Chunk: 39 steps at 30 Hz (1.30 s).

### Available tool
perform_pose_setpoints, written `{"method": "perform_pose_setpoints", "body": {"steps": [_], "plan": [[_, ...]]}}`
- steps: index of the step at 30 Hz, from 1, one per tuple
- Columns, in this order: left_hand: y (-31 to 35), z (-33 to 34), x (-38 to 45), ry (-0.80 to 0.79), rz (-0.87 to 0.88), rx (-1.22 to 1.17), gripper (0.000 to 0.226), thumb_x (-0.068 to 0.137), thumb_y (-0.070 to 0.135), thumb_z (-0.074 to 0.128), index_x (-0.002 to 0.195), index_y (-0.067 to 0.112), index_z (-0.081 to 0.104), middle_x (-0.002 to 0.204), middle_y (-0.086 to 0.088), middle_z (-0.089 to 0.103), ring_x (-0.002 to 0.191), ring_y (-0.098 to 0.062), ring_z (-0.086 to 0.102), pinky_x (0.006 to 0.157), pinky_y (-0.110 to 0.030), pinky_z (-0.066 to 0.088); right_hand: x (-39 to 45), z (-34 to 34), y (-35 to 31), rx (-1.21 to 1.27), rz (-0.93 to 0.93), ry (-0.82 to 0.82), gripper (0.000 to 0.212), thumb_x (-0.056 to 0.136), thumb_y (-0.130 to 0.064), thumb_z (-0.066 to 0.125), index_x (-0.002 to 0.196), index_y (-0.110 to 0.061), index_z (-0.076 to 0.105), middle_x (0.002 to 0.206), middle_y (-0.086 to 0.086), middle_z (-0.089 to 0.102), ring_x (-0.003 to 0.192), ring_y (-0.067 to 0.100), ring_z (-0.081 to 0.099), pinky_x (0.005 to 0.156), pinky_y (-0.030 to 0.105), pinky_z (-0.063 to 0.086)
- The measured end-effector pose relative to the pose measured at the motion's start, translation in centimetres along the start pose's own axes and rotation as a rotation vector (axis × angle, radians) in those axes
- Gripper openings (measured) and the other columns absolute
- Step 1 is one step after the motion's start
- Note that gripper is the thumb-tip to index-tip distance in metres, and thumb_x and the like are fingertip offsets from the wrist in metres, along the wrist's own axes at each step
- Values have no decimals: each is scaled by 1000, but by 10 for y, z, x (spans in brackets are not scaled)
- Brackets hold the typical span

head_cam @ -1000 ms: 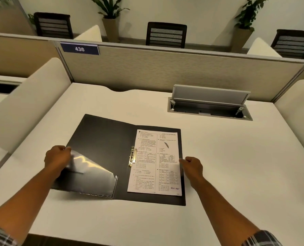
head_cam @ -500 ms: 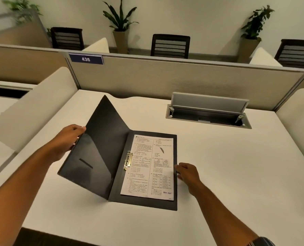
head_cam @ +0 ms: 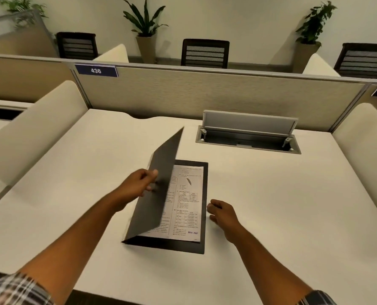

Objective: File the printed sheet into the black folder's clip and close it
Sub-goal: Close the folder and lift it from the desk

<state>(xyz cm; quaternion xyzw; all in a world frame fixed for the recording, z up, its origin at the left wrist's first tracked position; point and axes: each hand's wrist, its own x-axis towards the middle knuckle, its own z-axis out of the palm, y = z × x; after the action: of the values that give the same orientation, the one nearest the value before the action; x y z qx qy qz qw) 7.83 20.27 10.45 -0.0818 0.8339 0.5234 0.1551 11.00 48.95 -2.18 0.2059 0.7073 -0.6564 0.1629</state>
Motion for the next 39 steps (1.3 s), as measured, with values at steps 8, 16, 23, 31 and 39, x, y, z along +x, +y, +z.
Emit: {"method": "perform_pose_setpoints", "body": {"steps": [8,16,23,31,39], "plan": [[-63,49,10,49,-40,312,20,95,31,61,99,12,67,100,-4,70,97,-22,65,85,-33,49,5,-2,7,28,11,29,22,102,-33,61,108,-14,71,105,4,71,104,21,68,98,39,56],[-89,39,22,37,51,300,9,99,25,57,101,22,65,103,2,67,98,-18,62,84,-27,46,7,18,14,-354,-99,186,55,76,-35,90,119,-20,60,108,-2,67,99,18,67,88,26,55],[-119,16,32,255,-116,349,41,90,25,70,124,6,57,113,-13,63,108,-35,62,95,-47,51,5,33,15,-596,-124,295,50,86,-25,80,133,-19,63,120,0,65,104,17,66,89,23,50],[-115,11,50,88,-260,95,30,95,33,63,100,3,64,100,-13,70,83,-30,68,79,-43,56,-1,52,9,-651,-57,378,51,87,-30,65,138,-25,62,127,4,65,107,25,70,89,36,59],[-105,8,61,-62,-423,-246,39,101,39,50,115,3,52,105,-20,64,90,-36,65,70,-42,55,-3,63,5,-616,-21,467,46,86,-34,66,131,-24,66,122,2,68,103,23,71,83,33,58]]}}
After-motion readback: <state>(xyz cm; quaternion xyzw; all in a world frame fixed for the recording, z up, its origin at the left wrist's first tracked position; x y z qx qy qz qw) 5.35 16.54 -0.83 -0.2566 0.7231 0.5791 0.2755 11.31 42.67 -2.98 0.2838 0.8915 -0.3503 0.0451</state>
